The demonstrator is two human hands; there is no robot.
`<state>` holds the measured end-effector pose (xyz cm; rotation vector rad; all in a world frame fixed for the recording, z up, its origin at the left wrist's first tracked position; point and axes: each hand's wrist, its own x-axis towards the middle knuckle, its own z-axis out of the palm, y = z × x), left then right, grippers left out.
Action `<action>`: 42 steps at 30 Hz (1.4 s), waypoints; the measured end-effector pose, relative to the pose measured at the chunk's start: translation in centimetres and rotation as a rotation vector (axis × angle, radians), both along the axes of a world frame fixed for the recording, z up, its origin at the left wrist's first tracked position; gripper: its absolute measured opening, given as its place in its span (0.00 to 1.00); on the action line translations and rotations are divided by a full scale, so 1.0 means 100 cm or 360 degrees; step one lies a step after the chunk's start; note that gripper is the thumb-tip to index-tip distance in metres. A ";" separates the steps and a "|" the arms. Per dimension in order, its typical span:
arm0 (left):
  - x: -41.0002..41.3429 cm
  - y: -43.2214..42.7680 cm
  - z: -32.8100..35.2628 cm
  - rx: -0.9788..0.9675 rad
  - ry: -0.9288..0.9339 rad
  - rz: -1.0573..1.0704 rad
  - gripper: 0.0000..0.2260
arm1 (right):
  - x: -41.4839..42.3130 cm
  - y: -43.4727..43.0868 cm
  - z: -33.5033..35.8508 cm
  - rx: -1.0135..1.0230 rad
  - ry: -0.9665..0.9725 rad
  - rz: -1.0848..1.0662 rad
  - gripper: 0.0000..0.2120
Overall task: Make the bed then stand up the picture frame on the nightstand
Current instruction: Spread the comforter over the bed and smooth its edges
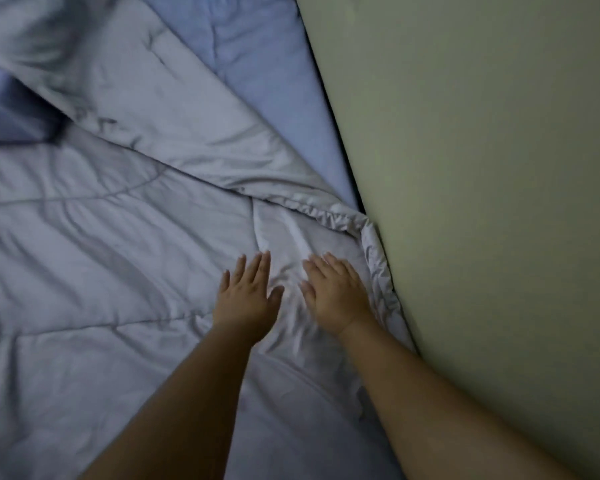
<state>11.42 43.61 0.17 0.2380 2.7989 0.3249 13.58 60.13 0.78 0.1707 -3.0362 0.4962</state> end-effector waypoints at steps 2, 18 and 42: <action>0.000 -0.015 0.039 -0.0027 0.0020 0.0062 0.28 | -0.010 -0.020 0.040 0.0017 0.0052 0.0135 0.10; 0.001 -0.297 0.240 -0.0233 -0.0257 0.0239 0.22 | -0.043 -0.326 0.229 0.0611 -0.0289 0.0490 0.17; 0.030 -0.615 0.322 -0.0487 -0.0168 0.0126 0.22 | -0.021 -0.658 0.311 0.0812 -0.0177 0.0561 0.14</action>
